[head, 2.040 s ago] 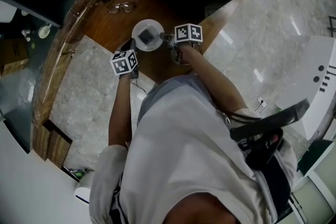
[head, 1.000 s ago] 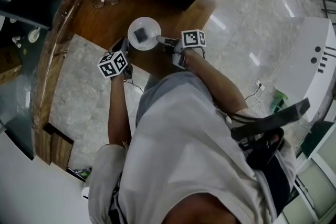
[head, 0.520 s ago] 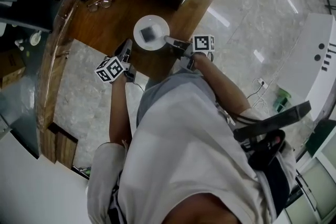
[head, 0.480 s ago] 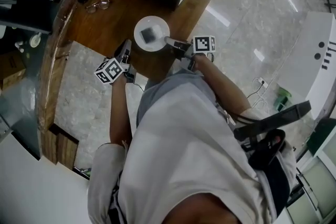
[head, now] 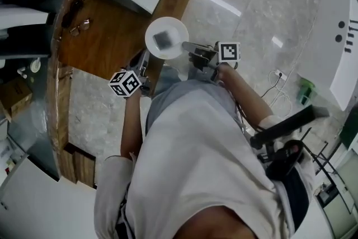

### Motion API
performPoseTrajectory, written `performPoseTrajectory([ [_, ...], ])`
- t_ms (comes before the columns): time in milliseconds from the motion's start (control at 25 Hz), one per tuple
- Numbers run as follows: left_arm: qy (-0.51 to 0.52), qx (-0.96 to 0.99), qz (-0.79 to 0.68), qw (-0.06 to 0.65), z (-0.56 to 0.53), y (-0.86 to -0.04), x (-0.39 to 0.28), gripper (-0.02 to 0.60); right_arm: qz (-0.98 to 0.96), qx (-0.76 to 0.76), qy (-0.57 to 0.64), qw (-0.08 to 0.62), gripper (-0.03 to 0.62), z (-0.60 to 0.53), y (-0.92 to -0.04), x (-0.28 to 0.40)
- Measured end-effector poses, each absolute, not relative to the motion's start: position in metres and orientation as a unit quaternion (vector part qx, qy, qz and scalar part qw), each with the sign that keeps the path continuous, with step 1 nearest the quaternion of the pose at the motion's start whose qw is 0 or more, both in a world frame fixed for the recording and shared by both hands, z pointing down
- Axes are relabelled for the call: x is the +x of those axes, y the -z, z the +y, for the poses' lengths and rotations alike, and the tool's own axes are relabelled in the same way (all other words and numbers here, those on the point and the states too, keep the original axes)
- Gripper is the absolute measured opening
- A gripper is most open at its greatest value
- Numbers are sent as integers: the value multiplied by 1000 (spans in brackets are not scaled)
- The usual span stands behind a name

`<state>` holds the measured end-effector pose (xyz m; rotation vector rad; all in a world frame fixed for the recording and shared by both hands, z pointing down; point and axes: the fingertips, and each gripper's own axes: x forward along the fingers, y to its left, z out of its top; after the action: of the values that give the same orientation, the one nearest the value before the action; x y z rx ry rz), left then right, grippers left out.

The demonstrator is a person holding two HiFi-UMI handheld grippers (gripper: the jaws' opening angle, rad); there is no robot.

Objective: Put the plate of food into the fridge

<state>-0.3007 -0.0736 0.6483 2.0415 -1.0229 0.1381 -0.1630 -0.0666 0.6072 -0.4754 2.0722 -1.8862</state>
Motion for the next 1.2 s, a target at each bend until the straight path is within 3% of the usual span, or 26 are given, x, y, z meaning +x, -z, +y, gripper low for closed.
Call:
performPoseTrajectory([
  [240, -81, 848, -405, 331, -72, -630, -114, 12, 726, -178, 639, 181, 25, -70, -587, 0],
  [480, -88, 869, -413, 258, -83, -599, 2, 12, 720, -218, 633, 184, 25, -67, -565, 111],
  [680, -89, 880, -422, 199, -89, -573, 32, 12, 719, -199, 631, 215, 26, -73, -533, 130],
  [1200, -59, 866, -482, 121, -128, -488, 31, 12, 749, -134, 616, 204, 26, -140, -447, 106],
])
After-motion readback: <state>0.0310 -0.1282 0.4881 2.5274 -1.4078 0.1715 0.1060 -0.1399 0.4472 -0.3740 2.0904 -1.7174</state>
